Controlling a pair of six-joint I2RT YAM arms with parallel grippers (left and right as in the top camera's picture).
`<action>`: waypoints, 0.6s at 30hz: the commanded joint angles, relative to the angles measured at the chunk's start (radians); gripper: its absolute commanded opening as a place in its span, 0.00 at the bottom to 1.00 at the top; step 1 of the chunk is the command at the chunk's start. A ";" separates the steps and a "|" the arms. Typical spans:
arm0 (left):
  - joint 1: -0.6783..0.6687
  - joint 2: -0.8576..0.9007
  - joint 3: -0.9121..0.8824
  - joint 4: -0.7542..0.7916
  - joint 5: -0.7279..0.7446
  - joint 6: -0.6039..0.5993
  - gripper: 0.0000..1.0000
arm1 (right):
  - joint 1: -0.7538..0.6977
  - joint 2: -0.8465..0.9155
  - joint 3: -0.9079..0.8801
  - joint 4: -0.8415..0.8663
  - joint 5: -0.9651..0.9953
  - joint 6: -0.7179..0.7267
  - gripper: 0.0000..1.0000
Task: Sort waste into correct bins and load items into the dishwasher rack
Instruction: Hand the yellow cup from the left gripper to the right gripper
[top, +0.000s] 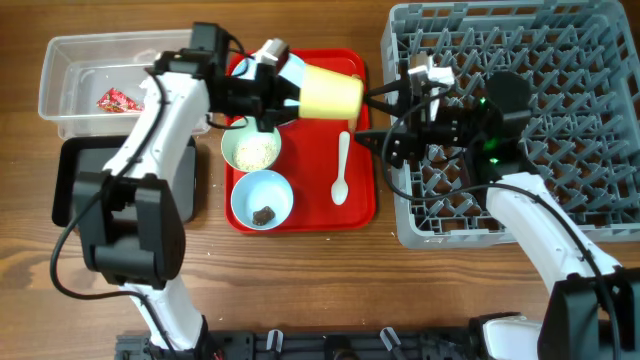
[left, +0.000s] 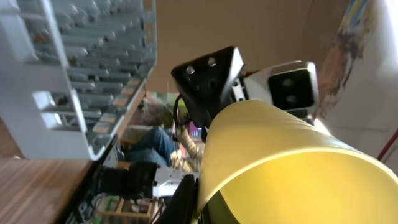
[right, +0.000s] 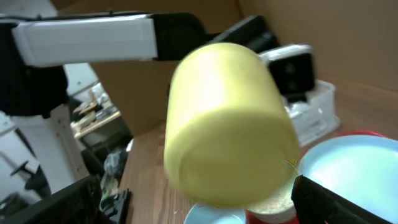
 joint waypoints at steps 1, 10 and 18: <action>-0.035 -0.019 0.016 -0.001 0.027 0.009 0.04 | 0.011 0.013 0.014 0.066 -0.046 0.063 1.00; -0.080 -0.019 0.016 -0.016 0.016 0.010 0.04 | 0.011 0.014 0.014 0.096 -0.039 0.067 0.82; -0.089 -0.019 0.016 -0.016 0.012 0.010 0.04 | 0.011 0.014 0.014 0.100 -0.034 0.067 0.72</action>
